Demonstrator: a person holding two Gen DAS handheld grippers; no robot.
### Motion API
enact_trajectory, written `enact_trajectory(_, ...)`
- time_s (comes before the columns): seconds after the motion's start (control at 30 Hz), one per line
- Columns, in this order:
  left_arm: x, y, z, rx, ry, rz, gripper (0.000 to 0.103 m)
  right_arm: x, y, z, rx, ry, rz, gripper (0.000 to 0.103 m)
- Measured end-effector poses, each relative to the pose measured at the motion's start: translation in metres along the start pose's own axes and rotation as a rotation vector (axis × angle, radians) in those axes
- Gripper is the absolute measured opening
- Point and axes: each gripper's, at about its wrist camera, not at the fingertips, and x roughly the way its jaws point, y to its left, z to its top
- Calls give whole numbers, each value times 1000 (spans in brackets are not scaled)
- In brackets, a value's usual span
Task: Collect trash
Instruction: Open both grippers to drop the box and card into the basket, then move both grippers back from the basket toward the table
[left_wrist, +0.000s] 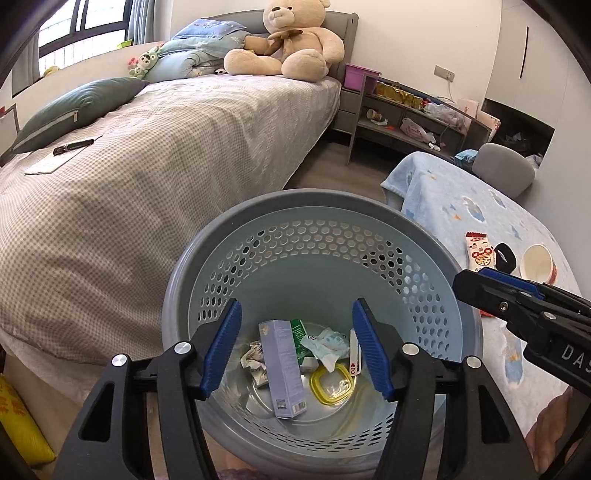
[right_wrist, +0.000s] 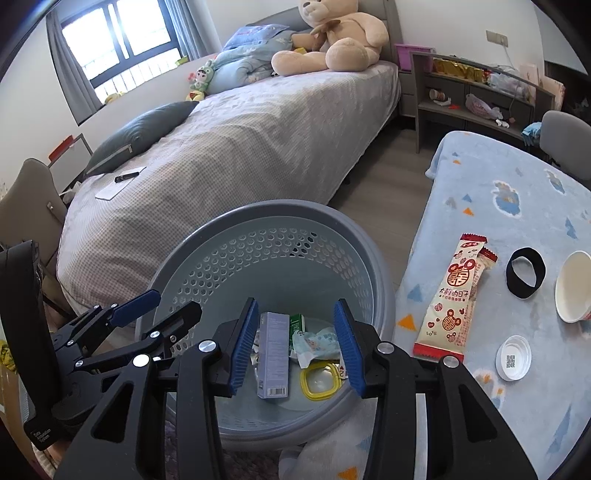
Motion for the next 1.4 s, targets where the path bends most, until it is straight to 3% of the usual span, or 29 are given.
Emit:
enact_trajectory(0.57,-13,-1,-4,1,-29,19,63,-15,-3,-11,15,-8,-1,52)
enact_trajectory(0.87,-29,-13,-14,25,-38,5,68,-38,-11,-29,38,-22,-25,68)
enact_trajectory(1.13,-43,-36,-27,59,-25,-29,69,-67,-34,-60,69,-28,-75,81)
enact_trajectory(1.4,-51,-71,-36,74,-10,-71,70,-99,-74,-85,121,-43,-156,84)
